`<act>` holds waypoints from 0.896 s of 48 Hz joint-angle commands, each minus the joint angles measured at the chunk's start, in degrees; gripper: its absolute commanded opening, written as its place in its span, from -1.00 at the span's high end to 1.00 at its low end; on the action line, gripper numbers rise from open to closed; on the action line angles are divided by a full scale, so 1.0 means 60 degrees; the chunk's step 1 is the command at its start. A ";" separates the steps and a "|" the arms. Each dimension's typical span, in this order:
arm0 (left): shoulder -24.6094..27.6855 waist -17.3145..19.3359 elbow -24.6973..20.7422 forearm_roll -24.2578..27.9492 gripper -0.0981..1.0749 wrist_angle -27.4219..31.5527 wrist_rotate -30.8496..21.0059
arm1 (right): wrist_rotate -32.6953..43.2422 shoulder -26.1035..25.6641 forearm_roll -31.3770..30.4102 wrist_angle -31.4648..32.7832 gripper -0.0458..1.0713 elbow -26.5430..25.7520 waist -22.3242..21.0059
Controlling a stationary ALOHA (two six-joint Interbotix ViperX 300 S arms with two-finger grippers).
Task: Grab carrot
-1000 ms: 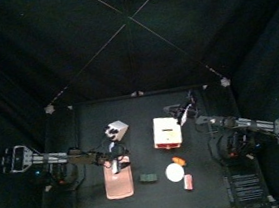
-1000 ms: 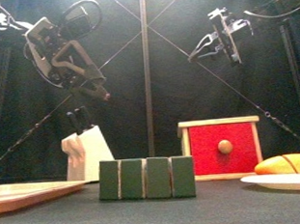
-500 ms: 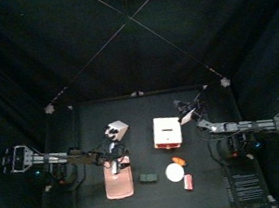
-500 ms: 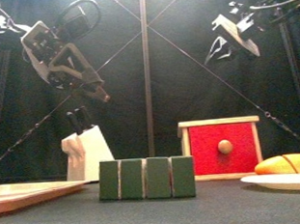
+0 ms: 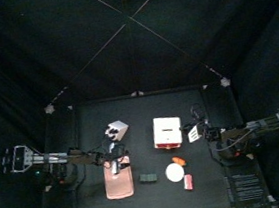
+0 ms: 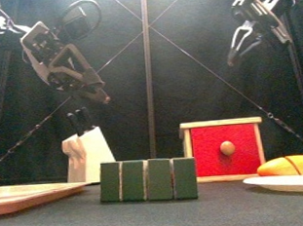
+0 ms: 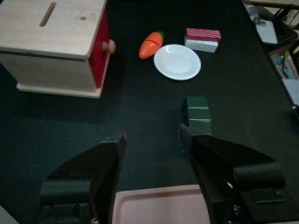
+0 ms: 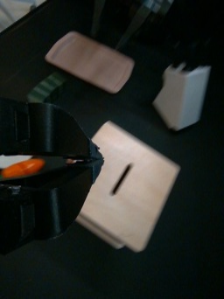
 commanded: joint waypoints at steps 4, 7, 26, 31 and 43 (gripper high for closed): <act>0.0117 0.0015 -0.0146 -0.0059 -0.65 -0.0220 0.0015 | -0.0234 0.0088 0.0571 0.0264 0.01 -0.0249 0.1274; 0.0176 0.0015 -0.0176 -0.0059 -0.65 -0.0249 0.0029 | -0.0410 0.0146 0.0674 -0.0132 0.01 -0.0220 0.1685; 0.0146 -0.0527 -0.0117 0.0073 -0.65 -0.0366 0.0103 | -0.0615 0.1245 0.1304 -0.2769 -0.11 0.0952 0.2241; 0.0146 -0.0645 -0.0117 0.0073 -0.65 -0.0381 0.0103 | -0.0615 0.1582 0.1304 -0.3354 -0.23 0.1187 0.2256; 0.0176 -0.0674 -0.0044 0.0059 -0.65 -0.0381 0.0088 | -0.0615 0.2402 0.0776 -0.3442 -0.56 0.1362 0.2168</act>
